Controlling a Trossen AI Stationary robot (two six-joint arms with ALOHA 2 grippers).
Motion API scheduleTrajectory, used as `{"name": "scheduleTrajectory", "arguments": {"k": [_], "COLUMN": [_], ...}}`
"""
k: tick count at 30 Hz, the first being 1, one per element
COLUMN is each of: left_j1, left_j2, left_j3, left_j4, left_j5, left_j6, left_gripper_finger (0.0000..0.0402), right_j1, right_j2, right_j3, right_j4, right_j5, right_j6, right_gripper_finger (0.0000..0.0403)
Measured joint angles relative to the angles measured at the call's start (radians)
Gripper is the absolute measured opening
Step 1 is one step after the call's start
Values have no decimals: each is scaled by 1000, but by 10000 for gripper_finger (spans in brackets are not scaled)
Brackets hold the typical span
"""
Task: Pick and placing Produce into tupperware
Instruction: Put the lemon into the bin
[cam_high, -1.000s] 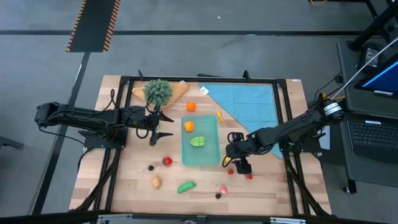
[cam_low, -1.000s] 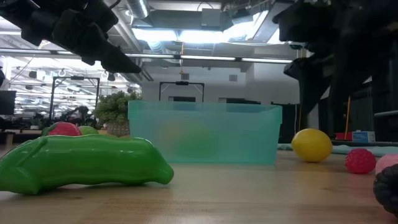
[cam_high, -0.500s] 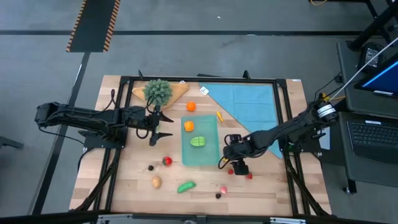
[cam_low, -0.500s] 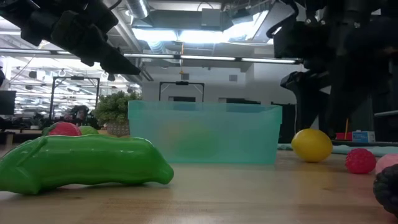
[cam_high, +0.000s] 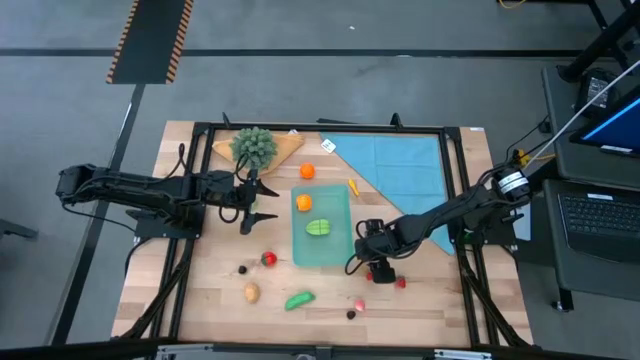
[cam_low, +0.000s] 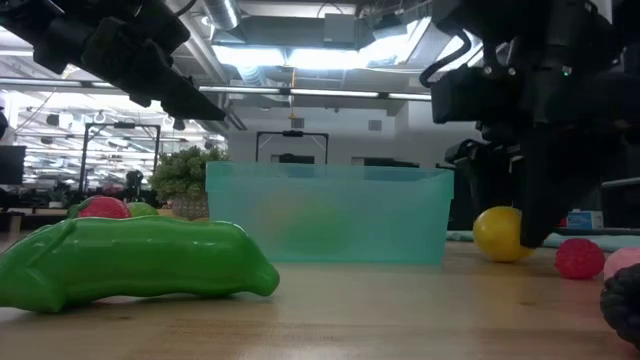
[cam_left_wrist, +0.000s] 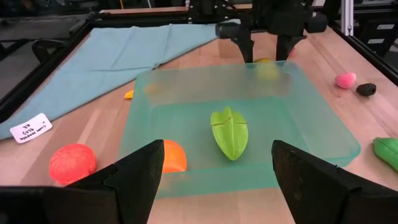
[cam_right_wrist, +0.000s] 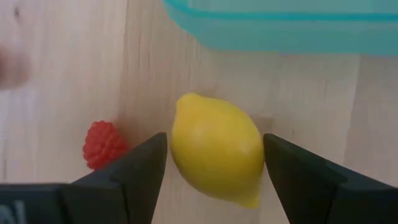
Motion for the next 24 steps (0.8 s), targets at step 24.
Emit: {"name": "scheduleTrajectory", "arguments": {"k": [24], "left_j1": [0], "left_j2": [0], "left_j3": [0], "left_j4": [-1], "left_j5": [0], "left_j6": [1], "left_gripper_finger": [289], "right_j1": [0], "right_j2": [22], "right_j3": [-1], "right_j4": [16], "right_j5": [0], "right_j6": [-6], "right_gripper_finger": [224]}}
